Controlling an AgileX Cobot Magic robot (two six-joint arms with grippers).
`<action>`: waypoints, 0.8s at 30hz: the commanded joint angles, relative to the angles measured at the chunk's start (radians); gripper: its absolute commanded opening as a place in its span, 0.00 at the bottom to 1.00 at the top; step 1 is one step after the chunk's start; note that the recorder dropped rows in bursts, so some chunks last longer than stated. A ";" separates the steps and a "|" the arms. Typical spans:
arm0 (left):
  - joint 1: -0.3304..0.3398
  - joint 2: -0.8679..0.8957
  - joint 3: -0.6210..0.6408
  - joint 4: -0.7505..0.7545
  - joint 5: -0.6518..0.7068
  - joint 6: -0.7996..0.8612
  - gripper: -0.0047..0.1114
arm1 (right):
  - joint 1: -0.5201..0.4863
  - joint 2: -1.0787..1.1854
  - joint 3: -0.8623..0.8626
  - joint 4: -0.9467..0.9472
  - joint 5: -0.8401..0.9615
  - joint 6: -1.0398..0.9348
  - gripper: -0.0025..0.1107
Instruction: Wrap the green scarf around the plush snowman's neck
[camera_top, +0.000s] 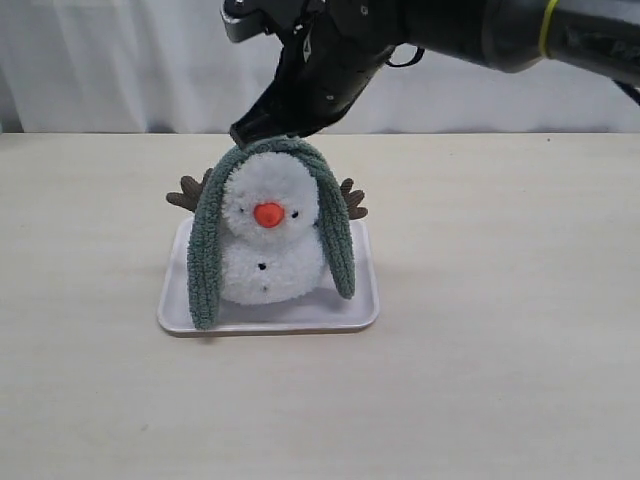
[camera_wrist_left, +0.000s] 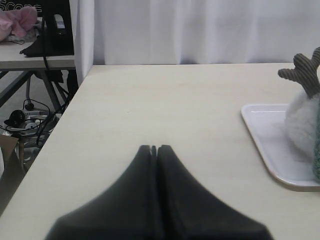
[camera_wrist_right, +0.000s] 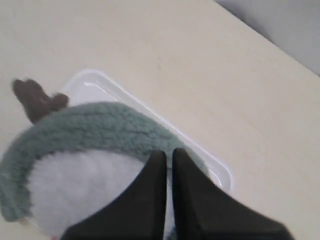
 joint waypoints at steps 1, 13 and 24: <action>0.000 -0.003 0.003 -0.003 -0.014 0.000 0.04 | 0.033 -0.019 -0.001 0.156 -0.050 -0.102 0.06; 0.000 -0.003 0.003 -0.003 -0.014 0.000 0.04 | 0.035 0.065 -0.001 0.177 -0.053 -0.124 0.06; 0.000 -0.003 0.003 -0.003 -0.010 0.000 0.04 | 0.040 0.109 -0.003 0.105 -0.188 -0.114 0.06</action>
